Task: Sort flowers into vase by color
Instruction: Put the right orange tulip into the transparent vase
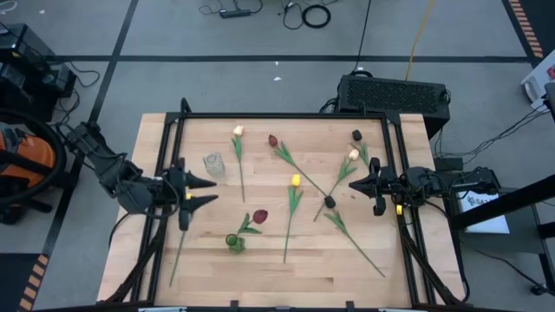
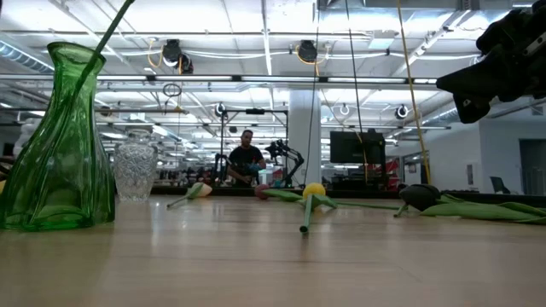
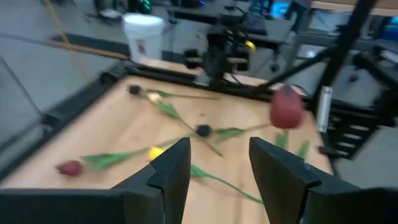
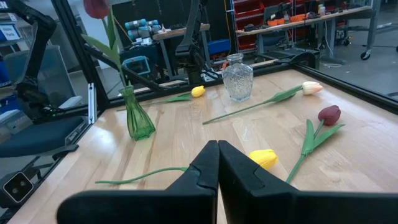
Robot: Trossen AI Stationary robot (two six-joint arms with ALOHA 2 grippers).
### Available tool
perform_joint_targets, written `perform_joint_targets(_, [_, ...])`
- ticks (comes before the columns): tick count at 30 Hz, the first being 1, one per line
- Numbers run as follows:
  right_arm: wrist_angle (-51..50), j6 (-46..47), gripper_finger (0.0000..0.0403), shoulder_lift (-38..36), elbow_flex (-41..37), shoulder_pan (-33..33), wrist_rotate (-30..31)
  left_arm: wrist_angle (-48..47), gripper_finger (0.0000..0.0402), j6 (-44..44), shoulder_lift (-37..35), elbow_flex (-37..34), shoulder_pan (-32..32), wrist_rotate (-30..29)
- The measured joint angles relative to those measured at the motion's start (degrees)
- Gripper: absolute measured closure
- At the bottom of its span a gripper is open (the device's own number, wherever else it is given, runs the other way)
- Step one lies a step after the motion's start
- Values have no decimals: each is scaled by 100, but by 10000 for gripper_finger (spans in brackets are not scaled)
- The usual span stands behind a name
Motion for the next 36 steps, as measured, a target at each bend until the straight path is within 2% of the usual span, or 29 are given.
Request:
perform_joint_targets(4, [2, 1, 403, 1, 0, 0, 0, 226, 230, 599, -87, -2, -2, -273])
perform_joint_targets(8, [1, 0, 403, 2, -1, 0, 2, 572, 230, 1535, -114, -2, 34, -284])
perform_joint_targets(11, [0, 2, 403, 2, 0, -2, 0, 591, 230, 1878, -114, -2, 222, -168])
perform_joint_targets(16, [0, 1, 403, 2, -1, -1, 0, 578, 230, 2135, -109, -2, 964, 843])
perform_joint_targets(24, [0, 2, 403, 2, -2, -2, 2, 595, 230, 2388, -107, -2, 2451, 1947])
perform_joint_targets(30, [2, 0, 403, 2, 0, 0, 0, 598, 230, 2529, -68, -7, 3343, 2053])
perform_joint_targets(36, [1, 1, 403, 2, 0, -1, 1, 726, 230, 2532, 16, -9, 3916, 1973])
